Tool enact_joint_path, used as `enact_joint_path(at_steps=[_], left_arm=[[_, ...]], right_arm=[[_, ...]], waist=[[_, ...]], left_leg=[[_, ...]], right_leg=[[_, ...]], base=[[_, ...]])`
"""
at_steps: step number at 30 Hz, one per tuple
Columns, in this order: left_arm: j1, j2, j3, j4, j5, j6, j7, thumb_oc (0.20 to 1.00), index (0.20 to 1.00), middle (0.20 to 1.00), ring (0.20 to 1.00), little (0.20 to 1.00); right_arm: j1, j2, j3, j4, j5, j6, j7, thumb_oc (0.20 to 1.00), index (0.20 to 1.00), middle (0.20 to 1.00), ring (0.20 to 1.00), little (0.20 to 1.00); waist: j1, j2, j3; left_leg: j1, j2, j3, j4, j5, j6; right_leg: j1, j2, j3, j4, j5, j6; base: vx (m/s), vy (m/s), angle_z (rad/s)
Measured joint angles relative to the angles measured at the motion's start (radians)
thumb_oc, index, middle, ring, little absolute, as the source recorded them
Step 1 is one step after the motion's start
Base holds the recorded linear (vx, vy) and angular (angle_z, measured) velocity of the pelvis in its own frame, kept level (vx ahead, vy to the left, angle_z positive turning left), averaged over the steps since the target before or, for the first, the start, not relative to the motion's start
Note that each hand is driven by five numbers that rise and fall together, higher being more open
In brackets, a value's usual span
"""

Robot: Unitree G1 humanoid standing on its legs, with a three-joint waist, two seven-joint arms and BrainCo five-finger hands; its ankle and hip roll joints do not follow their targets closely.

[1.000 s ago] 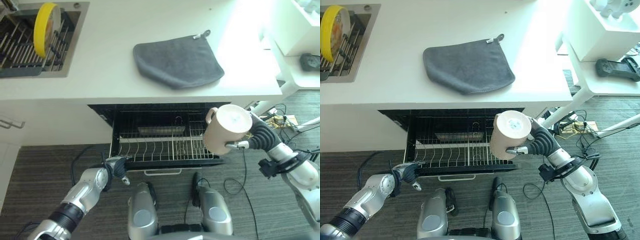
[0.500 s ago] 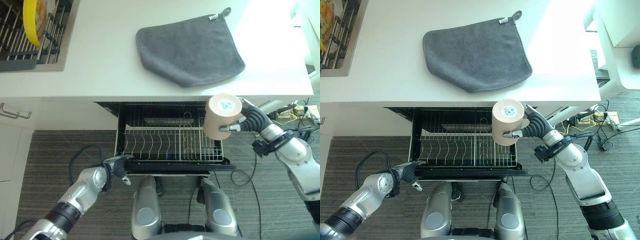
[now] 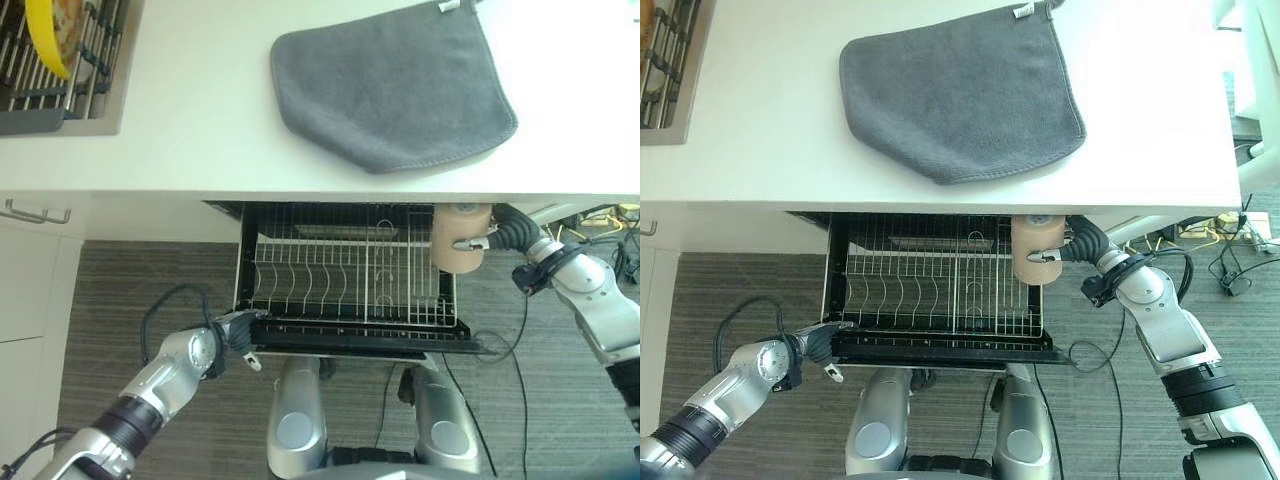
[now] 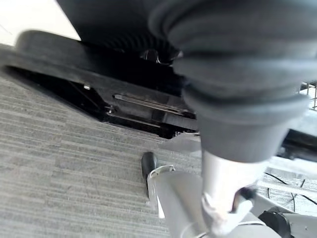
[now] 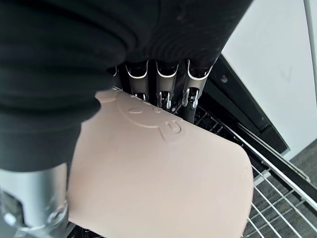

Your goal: Place the dishes in the dishwasher.

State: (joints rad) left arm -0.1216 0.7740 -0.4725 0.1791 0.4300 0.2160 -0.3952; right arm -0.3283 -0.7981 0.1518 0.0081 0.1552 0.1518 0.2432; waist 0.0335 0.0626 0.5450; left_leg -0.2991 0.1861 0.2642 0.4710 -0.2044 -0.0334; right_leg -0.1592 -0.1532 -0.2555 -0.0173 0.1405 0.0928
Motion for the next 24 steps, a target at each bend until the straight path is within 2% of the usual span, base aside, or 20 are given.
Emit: enact_joint_path(at_steps=[3,8,14,15,18,21,24], left_arm=[[-0.009,0.010,-0.001,-0.022,-0.018,0.010,0.009,1.000,1.000,1.000,1.000,1.000],[-0.054,0.024,-0.035,-0.015,-0.037,0.026,0.021,1.000,1.000,1.000,1.000,1.000],[-0.078,0.027,-0.040,-0.011,-0.040,0.029,0.022,1.000,1.000,1.000,1.000,1.000],[-0.084,0.031,-0.046,-0.010,-0.046,0.030,0.022,1.000,1.000,1.000,1.000,1.000],[-0.124,0.042,-0.080,-0.010,-0.063,0.041,0.027,1.000,1.000,1.000,1.000,1.000],[-0.175,0.041,-0.107,-0.006,-0.078,0.049,0.027,1.000,1.000,1.000,1.000,1.000],[-0.187,0.039,-0.119,0.003,-0.093,0.050,0.032,1.000,1.000,1.000,1.000,1.000]], right_arm=[[-0.005,0.000,0.012,0.013,-0.008,0.016,-0.013,0.200,0.200,0.200,0.200,0.200],[-0.127,0.008,0.113,0.188,0.004,0.020,-0.041,0.200,0.200,0.200,0.200,0.200],[-0.199,0.051,0.134,0.268,0.026,0.078,-0.053,0.200,0.200,0.200,0.200,0.200],[-0.230,0.054,0.155,0.307,0.044,0.083,-0.057,0.200,0.200,0.200,0.200,0.200],[-0.307,0.069,0.178,0.401,0.063,0.108,-0.070,0.200,0.200,0.200,0.200,0.200],[-0.398,0.099,0.194,0.513,0.085,0.132,-0.088,0.200,0.200,0.200,0.200,0.200],[-0.457,0.115,0.208,0.592,0.103,0.161,-0.107,0.200,0.200,0.200,0.200,0.200]], waist=[[0.002,0.001,0.000],[0.017,-0.002,-0.001],[0.030,-0.002,-0.001],[0.032,-0.002,-0.001],[0.049,0.000,-0.002],[0.060,0.001,-0.002],[0.063,0.004,-0.002]], left_leg=[[-0.018,-0.011,0.001,-0.026,0.015,0.007],[-0.019,-0.027,0.000,-0.084,0.054,0.010],[-0.023,-0.034,0.002,-0.124,0.082,0.007],[-0.024,-0.035,0.002,-0.128,0.085,0.007],[-0.031,-0.039,0.000,-0.145,0.100,0.005],[-0.034,-0.061,-0.003,-0.195,0.140,0.008],[-0.035,-0.066,-0.001,-0.194,0.141,0.009]], right_leg=[[-0.032,-0.008,-0.001,0.007,0.001,-0.001],[-0.055,-0.015,-0.002,0.006,0.006,-0.009],[-0.073,-0.014,-0.005,-0.006,0.015,-0.018],[-0.075,-0.014,-0.005,-0.005,0.024,-0.007],[-0.096,-0.016,-0.006,0.010,0.022,-0.009],[-0.122,-0.031,-0.013,0.021,0.024,-0.012],[-0.135,-0.038,-0.006,0.040,0.023,-0.012]], base=[[-0.10,0.010,0.05],[-0.10,0.012,0.05],[-0.07,0.037,0.01],[-0.05,0.033,0.02],[-0.06,0.040,0.03],[-0.07,0.053,0.11],[-0.04,0.057,-0.03]])
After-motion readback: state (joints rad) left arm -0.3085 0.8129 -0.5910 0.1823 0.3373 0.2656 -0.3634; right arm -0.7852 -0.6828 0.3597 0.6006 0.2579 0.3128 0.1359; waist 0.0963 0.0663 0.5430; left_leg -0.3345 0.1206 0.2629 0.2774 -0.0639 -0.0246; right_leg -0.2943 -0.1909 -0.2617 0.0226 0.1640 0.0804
